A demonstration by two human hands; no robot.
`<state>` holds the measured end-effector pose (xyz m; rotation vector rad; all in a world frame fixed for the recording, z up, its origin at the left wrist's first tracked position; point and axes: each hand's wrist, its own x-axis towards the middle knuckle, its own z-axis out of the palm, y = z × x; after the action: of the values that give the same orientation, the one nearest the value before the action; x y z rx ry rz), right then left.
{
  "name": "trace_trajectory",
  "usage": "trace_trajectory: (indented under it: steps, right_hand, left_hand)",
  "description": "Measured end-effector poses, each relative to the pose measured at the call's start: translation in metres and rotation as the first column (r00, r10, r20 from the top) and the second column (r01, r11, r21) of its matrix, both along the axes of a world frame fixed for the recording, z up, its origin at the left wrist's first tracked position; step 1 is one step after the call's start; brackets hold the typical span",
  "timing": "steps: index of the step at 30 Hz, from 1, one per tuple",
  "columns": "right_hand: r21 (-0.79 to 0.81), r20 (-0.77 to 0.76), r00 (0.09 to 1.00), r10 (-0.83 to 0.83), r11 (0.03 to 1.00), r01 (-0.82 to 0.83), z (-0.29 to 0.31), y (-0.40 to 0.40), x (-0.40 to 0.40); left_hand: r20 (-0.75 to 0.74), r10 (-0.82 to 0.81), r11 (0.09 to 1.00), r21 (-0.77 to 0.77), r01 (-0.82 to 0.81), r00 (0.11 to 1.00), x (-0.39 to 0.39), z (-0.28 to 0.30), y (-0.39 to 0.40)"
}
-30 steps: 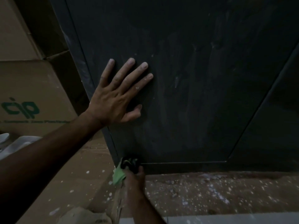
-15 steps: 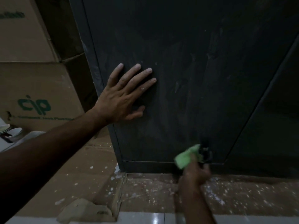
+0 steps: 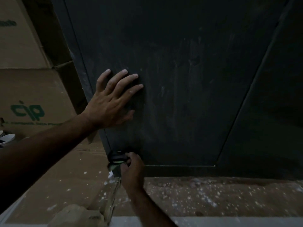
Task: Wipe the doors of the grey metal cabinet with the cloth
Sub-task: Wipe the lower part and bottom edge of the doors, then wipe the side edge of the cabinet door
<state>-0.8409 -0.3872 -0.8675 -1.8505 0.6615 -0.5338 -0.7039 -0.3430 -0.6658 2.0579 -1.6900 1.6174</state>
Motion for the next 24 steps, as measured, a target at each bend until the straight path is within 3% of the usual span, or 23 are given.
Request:
trace_trajectory:
  steps: [4, 6, 9, 11, 13, 14, 15, 16, 17, 18, 20, 22, 24]
  right_hand:
    - [0.030, 0.122, 0.990, -0.064, 0.998, 0.061, 0.010, -0.033, -0.013]
    - [-0.037, 0.135, 0.988, -0.080, 0.996, 0.086, 0.025, -0.058, -0.029]
    - [-0.230, 0.122, 0.992, -0.033, 0.971, 0.061, 0.061, -0.112, -0.053]
    - [-0.334, 0.067, 0.997, 0.038, 0.942, -0.013, 0.095, -0.142, -0.067]
    - [-0.378, 0.007, 0.994, 0.107, 0.921, -0.096, 0.121, -0.158, -0.073]
    - [-0.404, -0.013, 0.991, 0.135, 0.906, -0.129, 0.130, -0.162, -0.072]
    - [-0.423, -0.013, 0.985, 0.174, 0.891, -0.163, 0.136, -0.163, -0.071]
    - [-0.430, -0.019, 0.977, 0.214, 0.880, -0.201, 0.140, -0.163, -0.070]
    - [-0.437, -0.018, 0.966, 0.258, 0.867, -0.240, 0.140, -0.163, -0.069]
    - [-0.447, -0.022, 0.951, 0.308, 0.848, -0.285, 0.141, -0.162, -0.070]
    - [-0.463, -0.046, 0.912, 0.408, 0.800, -0.382, 0.141, -0.165, -0.073]
    - [-0.498, -0.091, 0.866, 0.492, 0.731, -0.468, 0.146, -0.174, -0.081]
    - [-0.581, -0.111, 0.849, 0.517, 0.659, -0.478, 0.152, -0.188, -0.090]
  left_hand:
    - [-0.012, -0.045, 0.999, 0.027, 0.045, 0.999, -0.004, -0.002, -0.002]
    - [-0.038, -0.123, 0.991, 0.051, 0.125, 0.992, -0.015, -0.012, -0.002]
    - [-0.270, -0.225, 0.949, 0.159, 0.274, 0.936, -0.043, -0.041, -0.003]
    - [-0.498, -0.187, 0.957, 0.101, 0.271, 0.847, -0.061, -0.071, 0.002]
    - [-0.712, -0.111, 0.990, -0.019, 0.138, 0.694, -0.089, -0.108, 0.006]
    - [-0.819, -0.092, 0.996, -0.074, 0.055, 0.567, -0.110, -0.124, 0.002]
    - [-0.921, -0.138, 0.987, -0.159, -0.027, 0.364, -0.134, -0.134, -0.008]
    - [-0.958, -0.268, 0.951, -0.280, -0.133, 0.105, -0.153, -0.139, -0.025]
    - [-0.898, -0.419, 0.883, -0.368, -0.291, -0.136, -0.167, -0.137, -0.047]
    - [-0.779, -0.547, 0.805, -0.390, -0.447, -0.306, -0.175, -0.129, -0.070]
    - [-0.498, -0.726, 0.664, -0.332, -0.669, -0.474, -0.172, -0.112, -0.114]
    - [-0.184, -0.855, 0.519, -0.284, -0.806, -0.485, -0.157, -0.102, -0.146]
    - [-0.110, -0.919, 0.393, -0.237, -0.888, -0.378, -0.142, -0.100, -0.165]
